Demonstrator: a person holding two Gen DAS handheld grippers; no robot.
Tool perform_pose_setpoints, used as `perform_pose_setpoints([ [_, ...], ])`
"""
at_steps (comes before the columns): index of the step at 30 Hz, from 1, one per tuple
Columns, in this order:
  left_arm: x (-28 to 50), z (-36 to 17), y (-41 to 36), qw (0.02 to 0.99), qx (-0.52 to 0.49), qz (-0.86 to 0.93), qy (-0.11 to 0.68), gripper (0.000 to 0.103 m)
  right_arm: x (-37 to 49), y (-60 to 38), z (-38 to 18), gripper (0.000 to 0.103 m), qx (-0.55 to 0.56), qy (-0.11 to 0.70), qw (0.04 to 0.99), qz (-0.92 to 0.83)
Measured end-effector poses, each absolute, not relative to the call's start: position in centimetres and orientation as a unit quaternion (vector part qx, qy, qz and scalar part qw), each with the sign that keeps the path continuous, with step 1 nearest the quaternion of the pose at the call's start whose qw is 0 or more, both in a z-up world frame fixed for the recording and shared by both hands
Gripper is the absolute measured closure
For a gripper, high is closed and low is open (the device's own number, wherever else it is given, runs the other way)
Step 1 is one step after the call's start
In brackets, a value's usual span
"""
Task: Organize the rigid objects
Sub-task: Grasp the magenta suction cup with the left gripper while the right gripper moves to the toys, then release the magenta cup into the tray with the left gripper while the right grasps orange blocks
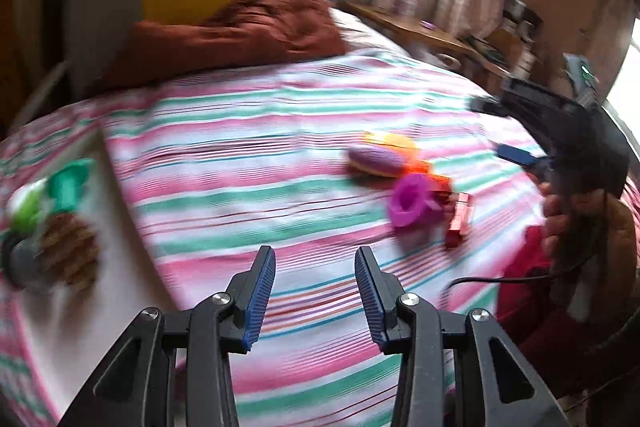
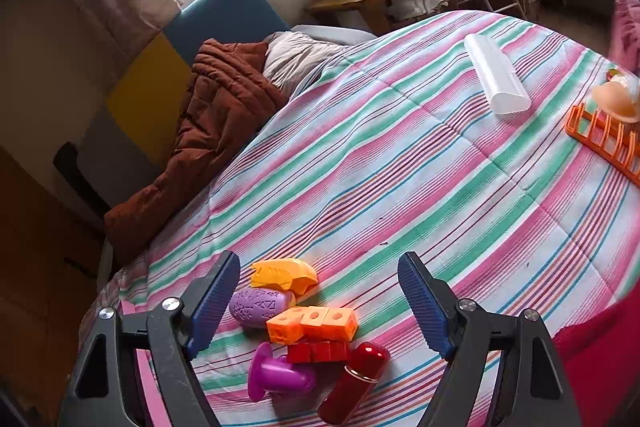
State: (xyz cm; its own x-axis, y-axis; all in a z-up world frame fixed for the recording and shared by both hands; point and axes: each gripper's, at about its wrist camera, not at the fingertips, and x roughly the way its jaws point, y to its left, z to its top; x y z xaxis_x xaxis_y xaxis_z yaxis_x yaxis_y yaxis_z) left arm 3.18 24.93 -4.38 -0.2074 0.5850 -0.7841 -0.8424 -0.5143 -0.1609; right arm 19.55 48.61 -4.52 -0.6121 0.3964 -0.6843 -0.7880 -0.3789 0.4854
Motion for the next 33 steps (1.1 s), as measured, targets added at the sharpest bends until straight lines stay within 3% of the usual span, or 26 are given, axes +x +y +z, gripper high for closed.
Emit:
perform_pose_setpoints([
  [9,6.0,-5.9,32.1,0.551,-0.419,0.695,0.192,0.062,19.5,48.8,-5.0,0.02,-0.234,0.433,0.358,0.793],
  [19,6.2,-8.3,36.3,0.545,-0.43,0.688,0.212,0.062,19.2,49.0,-5.3,0.018,-0.237,0.447,0.344,0.791],
  [23,6.0,-9.0,37.3,0.554,-0.439,0.679,0.201,0.09,19.0,48.9,-5.4,0.018,-0.24,0.447,0.342,0.791],
  [33,4.0,-8.3,31.8,0.52,-0.459,0.705,0.146,0.09,18.4,49.1,-6.2,0.018,-0.266,0.448,0.338,0.784],
])
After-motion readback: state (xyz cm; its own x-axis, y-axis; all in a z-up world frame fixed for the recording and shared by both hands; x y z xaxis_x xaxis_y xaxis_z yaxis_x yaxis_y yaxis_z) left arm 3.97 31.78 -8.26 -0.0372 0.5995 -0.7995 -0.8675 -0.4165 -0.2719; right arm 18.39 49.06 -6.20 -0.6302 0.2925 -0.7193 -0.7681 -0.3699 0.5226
